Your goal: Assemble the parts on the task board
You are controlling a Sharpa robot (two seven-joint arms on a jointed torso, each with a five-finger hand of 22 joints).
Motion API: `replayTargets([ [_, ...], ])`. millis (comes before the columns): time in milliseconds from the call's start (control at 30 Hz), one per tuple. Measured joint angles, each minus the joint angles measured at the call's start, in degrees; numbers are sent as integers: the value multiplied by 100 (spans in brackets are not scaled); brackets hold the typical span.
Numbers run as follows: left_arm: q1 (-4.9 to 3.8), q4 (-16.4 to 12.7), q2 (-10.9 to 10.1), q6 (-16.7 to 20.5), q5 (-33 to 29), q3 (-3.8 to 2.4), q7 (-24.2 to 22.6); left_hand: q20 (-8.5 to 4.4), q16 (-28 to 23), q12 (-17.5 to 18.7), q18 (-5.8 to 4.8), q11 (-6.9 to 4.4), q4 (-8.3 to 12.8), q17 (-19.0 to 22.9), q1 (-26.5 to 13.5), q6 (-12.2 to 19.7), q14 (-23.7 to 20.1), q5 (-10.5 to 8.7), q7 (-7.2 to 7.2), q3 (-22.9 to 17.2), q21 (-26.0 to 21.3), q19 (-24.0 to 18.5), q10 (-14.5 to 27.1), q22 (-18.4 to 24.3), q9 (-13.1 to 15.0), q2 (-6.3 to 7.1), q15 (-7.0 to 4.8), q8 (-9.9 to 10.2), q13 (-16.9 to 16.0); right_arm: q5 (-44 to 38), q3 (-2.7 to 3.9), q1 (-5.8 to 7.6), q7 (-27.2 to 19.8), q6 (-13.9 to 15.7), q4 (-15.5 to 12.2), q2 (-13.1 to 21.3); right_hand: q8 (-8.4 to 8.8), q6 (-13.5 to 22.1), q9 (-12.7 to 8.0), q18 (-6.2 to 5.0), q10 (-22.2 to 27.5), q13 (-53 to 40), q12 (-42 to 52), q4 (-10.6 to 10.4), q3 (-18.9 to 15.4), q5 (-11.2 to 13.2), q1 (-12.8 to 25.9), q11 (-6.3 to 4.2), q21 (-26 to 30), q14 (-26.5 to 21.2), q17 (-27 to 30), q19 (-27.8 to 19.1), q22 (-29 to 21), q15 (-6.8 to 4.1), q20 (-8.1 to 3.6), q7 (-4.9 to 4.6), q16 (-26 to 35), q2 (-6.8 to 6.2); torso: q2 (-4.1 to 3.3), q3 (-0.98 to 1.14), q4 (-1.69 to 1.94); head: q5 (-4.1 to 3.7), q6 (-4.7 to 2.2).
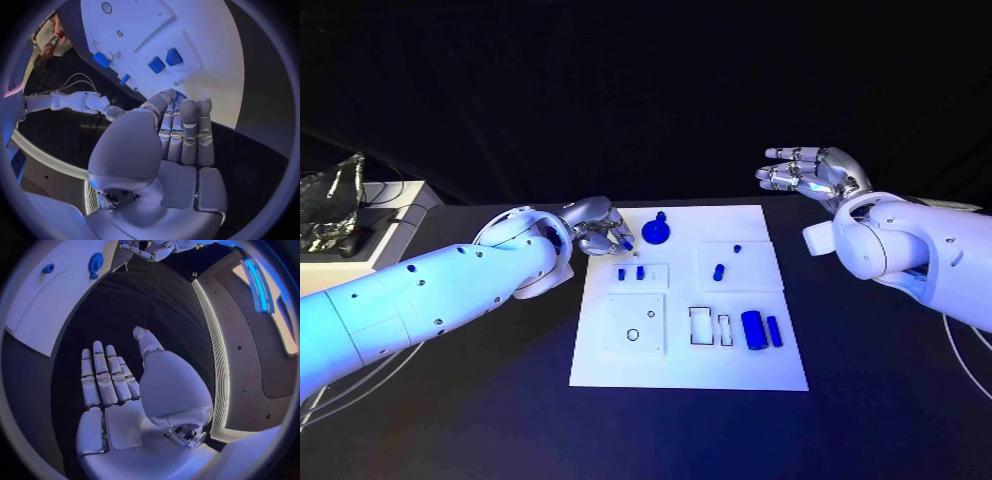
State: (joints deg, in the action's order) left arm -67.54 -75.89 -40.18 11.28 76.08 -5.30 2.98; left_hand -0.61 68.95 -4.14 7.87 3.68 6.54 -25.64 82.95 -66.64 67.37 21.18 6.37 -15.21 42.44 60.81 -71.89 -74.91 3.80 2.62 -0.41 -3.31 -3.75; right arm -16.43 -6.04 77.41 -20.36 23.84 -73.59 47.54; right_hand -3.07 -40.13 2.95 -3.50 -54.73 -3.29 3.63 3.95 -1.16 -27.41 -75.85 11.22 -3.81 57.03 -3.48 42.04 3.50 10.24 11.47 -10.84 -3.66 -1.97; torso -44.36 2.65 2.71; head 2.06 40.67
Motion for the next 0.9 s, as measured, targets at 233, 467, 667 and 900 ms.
replayTargets([
  [233,42,113,102,-32,-38,0,14,0,0,0,-2,0,0,-12,0,20,20,0,20,0,0,0,0,0,0,0,21,0,1,0,0,0,1,-3,-1,-5,0,0,0,0,0,0,0,0,0,0,0,0,0,0,0,0,0,0,0,0,0,0,-3,2,1,-16,20],
  [467,55,222,190,-41,-41,-8,16,1,0,0,-4,0,-15,-22,0,21,20,-1,20,-14,40,0,0,0,-1,0,21,0,2,0,0,0,1,-6,-2,-14,0,0,0,0,0,0,0,0,0,0,0,0,0,0,0,0,0,0,0,0,0,0,-6,5,-3,-24,33],
  [667,64,266,224,-64,-41,-8,20,1,0,0,-7,1,-15,-30,0,21,20,-6,19,-14,41,0,1,0,-3,0,21,1,2,0,0,0,1,-8,-2,-16,0,0,0,0,0,0,0,0,0,0,0,0,0,0,0,0,0,0,0,0,0,0,-3,6,-1,-35,55],
  [900,67,288,243,-112,-41,-7,32,1,-23,0,-25,1,-15,-37,0,21,20,-6,19,-14,43,0,1,0,-6,0,21,1,3,0,0,0,1,-10,-2,-18,0,0,0,0,0,0,0,0,0,0,0,0,0,0,0,0,0,0,0,0,0,0,3,3,3,-41,65],
])
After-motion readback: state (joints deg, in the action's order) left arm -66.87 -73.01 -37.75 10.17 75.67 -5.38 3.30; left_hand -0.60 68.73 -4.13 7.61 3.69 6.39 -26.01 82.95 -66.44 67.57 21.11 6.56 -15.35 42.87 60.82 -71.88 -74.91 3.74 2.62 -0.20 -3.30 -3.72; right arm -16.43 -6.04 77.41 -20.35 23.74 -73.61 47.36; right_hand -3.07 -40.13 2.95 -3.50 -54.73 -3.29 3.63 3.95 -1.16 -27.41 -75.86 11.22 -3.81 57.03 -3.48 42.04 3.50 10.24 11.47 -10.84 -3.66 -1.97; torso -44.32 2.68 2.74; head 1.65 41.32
